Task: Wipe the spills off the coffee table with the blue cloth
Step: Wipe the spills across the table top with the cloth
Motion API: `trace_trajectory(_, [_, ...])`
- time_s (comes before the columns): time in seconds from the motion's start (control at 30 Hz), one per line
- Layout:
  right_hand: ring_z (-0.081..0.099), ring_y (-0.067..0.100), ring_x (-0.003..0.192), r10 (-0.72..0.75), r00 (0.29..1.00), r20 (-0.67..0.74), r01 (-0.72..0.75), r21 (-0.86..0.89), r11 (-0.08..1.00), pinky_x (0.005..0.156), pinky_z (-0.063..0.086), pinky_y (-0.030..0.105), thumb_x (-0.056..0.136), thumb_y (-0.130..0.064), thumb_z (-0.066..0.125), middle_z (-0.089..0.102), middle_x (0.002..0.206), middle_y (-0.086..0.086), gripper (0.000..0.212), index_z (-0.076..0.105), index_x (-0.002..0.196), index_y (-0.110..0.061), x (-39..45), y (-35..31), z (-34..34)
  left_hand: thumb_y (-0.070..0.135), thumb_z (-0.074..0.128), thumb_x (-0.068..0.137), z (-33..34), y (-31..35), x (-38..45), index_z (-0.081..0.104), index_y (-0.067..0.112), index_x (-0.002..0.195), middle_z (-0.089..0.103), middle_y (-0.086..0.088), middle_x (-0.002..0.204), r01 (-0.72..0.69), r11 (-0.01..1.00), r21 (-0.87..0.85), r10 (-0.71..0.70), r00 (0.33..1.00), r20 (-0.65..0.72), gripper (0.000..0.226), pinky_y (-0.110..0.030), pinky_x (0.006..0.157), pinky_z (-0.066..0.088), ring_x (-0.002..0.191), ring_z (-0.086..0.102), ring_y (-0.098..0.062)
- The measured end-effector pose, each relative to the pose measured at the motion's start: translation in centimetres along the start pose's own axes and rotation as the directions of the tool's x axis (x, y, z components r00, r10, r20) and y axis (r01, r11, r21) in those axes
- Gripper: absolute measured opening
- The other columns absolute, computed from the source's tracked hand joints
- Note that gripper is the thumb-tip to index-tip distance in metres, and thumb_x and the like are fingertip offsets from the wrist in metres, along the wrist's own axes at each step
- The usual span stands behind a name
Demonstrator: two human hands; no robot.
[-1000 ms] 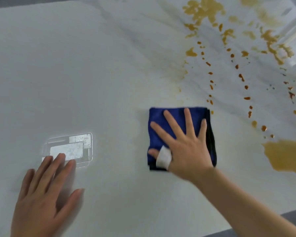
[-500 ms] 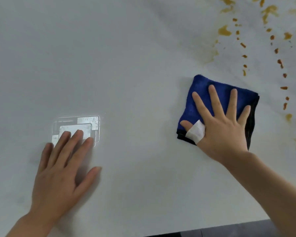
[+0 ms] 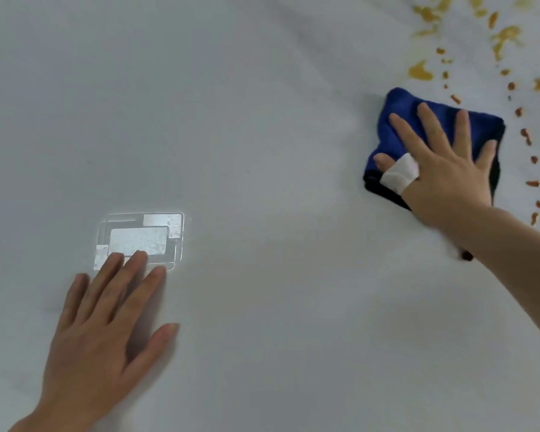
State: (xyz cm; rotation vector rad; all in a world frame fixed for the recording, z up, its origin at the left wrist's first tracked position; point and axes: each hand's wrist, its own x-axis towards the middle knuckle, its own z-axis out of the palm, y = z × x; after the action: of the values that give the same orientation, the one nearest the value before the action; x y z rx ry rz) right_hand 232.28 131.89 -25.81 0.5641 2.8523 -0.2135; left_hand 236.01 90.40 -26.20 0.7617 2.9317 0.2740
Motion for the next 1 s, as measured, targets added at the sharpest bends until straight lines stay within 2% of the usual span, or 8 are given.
trace_trajectory(0.13, [-0.019,0.031,0.142,0.085,0.996,0.020,-0.085,0.000,0.996,0.111,-0.007,0.061,0.073,-0.085,-0.002,-0.014,0.157,-0.011,0.079,-0.008,0.143,-0.048,-3.5,-0.2,0.5,0.061,0.026,0.090,0.0,0.3,0.1,0.050,0.013,0.132,0.042,-0.008,0.144,0.035,0.999,-0.021,-0.035,0.999,-0.008,0.068,-0.049,0.113,0.019,0.139,0.027,-0.024])
trace_trajectory(0.3, [-0.025,0.036,0.139,-0.114,0.991,0.070,0.121,-0.101,0.988,0.109,-0.006,0.064,0.067,-0.081,-0.017,-0.035,0.144,-0.014,0.070,-0.037,0.127,-0.052,-5.4,-3.8,2.0,0.061,0.026,0.090,-0.2,0.7,0.5,0.047,0.016,0.131,0.048,-0.009,0.138,0.012,0.999,-0.044,-0.013,0.999,-0.033,0.064,-0.048,0.111,0.020,0.140,0.024,-0.021])
trace_trajectory(0.4, [-0.023,0.034,0.140,-0.193,0.981,0.024,0.195,-0.103,0.975,0.110,-0.006,0.064,0.068,-0.083,-0.014,-0.023,0.154,-0.013,0.075,-0.027,0.134,-0.052,-2.1,-4.8,1.5,0.060,0.026,0.090,-0.3,0.8,0.6,0.044,0.018,0.130,0.050,-0.010,0.135,0.004,1.000,-0.029,-0.005,0.999,-0.050,0.060,-0.049,0.109,0.023,0.140,0.022,-0.018])
trace_trajectory(0.47, [-0.021,0.032,0.141,-0.175,0.985,-0.001,0.174,-0.069,0.982,0.110,-0.006,0.064,0.069,-0.083,-0.008,-0.014,0.156,-0.013,0.077,-0.014,0.139,-0.053,0.3,-4.8,0.8,0.060,0.026,0.090,-0.4,0.9,0.6,0.044,0.018,0.129,0.051,-0.011,0.134,0.000,1.000,-0.013,-0.001,0.998,-0.055,0.060,-0.050,0.108,0.025,0.139,0.023,-0.019])
trace_trajectory(0.53, [-0.021,0.032,0.141,-0.136,0.991,-0.002,0.136,-0.050,0.989,0.109,-0.006,0.064,0.068,-0.082,-0.005,-0.013,0.156,-0.013,0.078,-0.009,0.140,-0.053,1.7,-4.7,0.3,0.060,0.026,0.090,-0.6,1.0,0.7,0.044,0.018,0.129,0.051,-0.012,0.134,-0.006,1.000,0.006,0.006,0.998,-0.054,0.059,-0.050,0.107,0.026,0.137,0.024,-0.022])
trace_trajectory(0.8, [-0.023,0.034,0.140,-0.148,0.988,0.033,0.150,-0.045,0.988,0.109,-0.008,0.064,0.069,-0.084,-0.004,-0.017,0.156,-0.011,0.080,-0.012,0.141,-0.050,1.9,-4.5,0.1,0.061,0.026,0.091,-2.0,2.0,2.6,0.043,0.016,0.133,0.051,-0.011,0.135,-0.007,1.000,-0.012,0.007,0.999,-0.039,0.063,-0.037,0.113,0.018,0.136,0.028,-0.024])
trace_trajectory(0.9, [-0.024,0.035,0.140,-0.165,0.986,0.032,0.167,-0.059,0.984,0.108,-0.007,0.065,0.068,-0.083,-0.007,-0.018,0.156,-0.010,0.080,-0.014,0.141,-0.050,2.0,-4.7,0.1,0.062,0.022,0.091,-2.8,3.3,6.4,0.039,0.020,0.138,0.046,-0.009,0.140,0.018,0.997,-0.073,-0.020,0.999,-0.027,0.065,-0.040,0.112,0.017,0.135,0.029,-0.025])
trace_trajectory(1.0, [-0.025,0.037,0.139,-0.179,0.983,0.039,0.181,-0.070,0.981,0.107,-0.008,0.066,0.066,-0.082,-0.012,-0.020,0.156,-0.009,0.081,-0.017,0.140,-0.049,2.0,-4.7,0.1,0.068,0.016,0.088,-3.0,5.0,11.6,0.045,0.017,0.137,0.038,-0.003,0.147,0.071,0.991,-0.110,-0.074,0.997,-0.024,0.076,-0.040,0.114,0.014,0.140,0.024,-0.018])
